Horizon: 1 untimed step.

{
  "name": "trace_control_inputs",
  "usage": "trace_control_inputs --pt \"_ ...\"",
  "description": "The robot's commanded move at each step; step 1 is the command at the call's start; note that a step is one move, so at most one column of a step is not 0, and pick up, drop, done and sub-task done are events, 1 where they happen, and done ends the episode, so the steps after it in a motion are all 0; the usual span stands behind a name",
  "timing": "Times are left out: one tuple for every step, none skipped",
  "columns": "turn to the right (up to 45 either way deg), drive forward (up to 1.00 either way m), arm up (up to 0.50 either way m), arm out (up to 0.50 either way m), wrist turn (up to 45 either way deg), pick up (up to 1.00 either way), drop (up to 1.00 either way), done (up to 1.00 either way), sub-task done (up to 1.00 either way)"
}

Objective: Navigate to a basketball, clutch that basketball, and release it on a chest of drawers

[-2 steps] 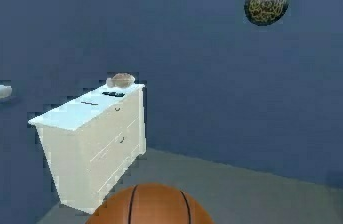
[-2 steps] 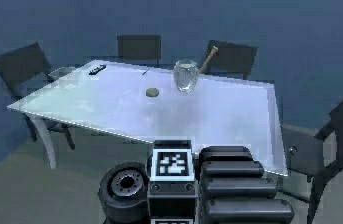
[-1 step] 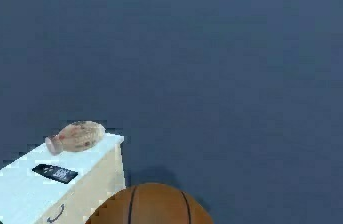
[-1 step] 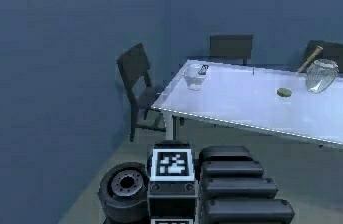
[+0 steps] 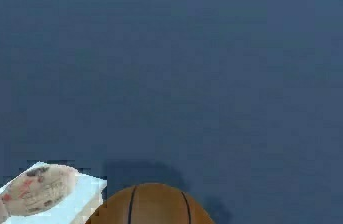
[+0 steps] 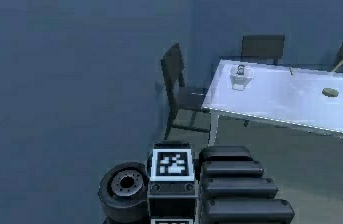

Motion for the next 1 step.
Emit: trace_control_inputs --pt "-39.0 0.00 0.00 0.00 0.0 0.00 0.00 0.00 0.00"
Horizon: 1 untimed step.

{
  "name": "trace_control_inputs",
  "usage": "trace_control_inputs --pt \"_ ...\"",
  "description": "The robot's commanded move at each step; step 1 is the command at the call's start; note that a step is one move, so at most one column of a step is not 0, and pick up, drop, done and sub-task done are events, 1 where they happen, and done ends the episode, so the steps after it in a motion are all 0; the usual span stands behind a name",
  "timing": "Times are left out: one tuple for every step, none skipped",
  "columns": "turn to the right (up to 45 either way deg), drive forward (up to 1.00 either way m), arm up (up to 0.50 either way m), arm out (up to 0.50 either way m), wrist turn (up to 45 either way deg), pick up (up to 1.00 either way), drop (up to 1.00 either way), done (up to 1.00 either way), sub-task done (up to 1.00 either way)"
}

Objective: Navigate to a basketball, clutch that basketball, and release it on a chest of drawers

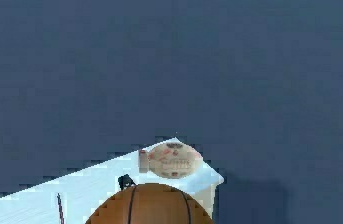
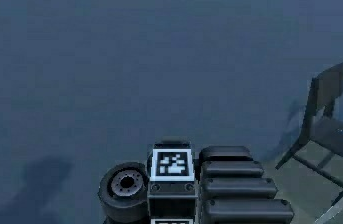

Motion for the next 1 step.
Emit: trace_control_inputs --pt "42.0 0.00 0.00 0.00 0.0 0.00 0.00 0.00 0.00"
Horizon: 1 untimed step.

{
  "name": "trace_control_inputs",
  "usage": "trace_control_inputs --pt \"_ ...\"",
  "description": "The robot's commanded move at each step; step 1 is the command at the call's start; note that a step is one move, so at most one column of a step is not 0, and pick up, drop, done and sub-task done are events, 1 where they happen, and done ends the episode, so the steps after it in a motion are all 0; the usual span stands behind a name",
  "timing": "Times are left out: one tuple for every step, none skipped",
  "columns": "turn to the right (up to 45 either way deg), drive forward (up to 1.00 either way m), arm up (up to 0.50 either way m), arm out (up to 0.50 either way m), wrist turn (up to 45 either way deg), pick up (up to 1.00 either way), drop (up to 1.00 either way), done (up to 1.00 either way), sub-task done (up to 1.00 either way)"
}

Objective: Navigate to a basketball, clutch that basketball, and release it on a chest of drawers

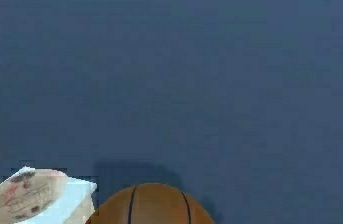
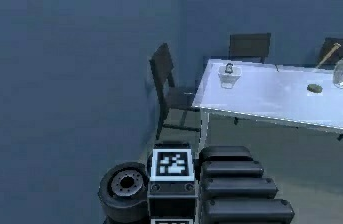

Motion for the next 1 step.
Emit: trace_control_inputs --pt "-42.0 0.00 0.00 0.00 0.0 0.00 0.00 0.00 0.00"
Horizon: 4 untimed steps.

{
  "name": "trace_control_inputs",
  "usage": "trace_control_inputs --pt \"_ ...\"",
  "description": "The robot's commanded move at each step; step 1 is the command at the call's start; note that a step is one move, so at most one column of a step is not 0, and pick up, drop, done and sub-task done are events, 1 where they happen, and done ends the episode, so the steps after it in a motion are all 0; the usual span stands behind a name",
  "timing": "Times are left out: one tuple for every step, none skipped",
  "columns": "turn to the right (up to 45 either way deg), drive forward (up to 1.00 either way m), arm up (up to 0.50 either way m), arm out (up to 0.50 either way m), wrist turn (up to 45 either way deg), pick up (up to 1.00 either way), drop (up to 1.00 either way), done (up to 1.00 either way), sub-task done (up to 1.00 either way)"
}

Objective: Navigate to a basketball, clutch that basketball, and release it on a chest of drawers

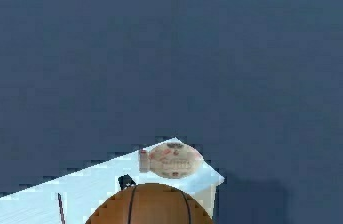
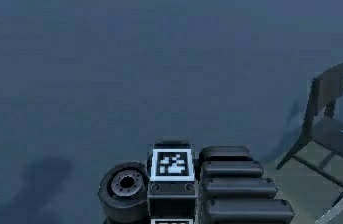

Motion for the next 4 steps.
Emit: trace_control_inputs --pt "45.0 0.00 0.00 0.00 0.0 0.00 0.00 0.00 0.00" --pt "3.0 0.00 0.00 0.00 0.0 0.00 0.00 0.00 0.00" --pt "-45.0 0.00 0.00 0.00 0.0 0.00 0.00 0.00 0.00" --pt "-12.0 0.00 0.00 0.00 0.0 0.00 0.00 0.00 0.00"
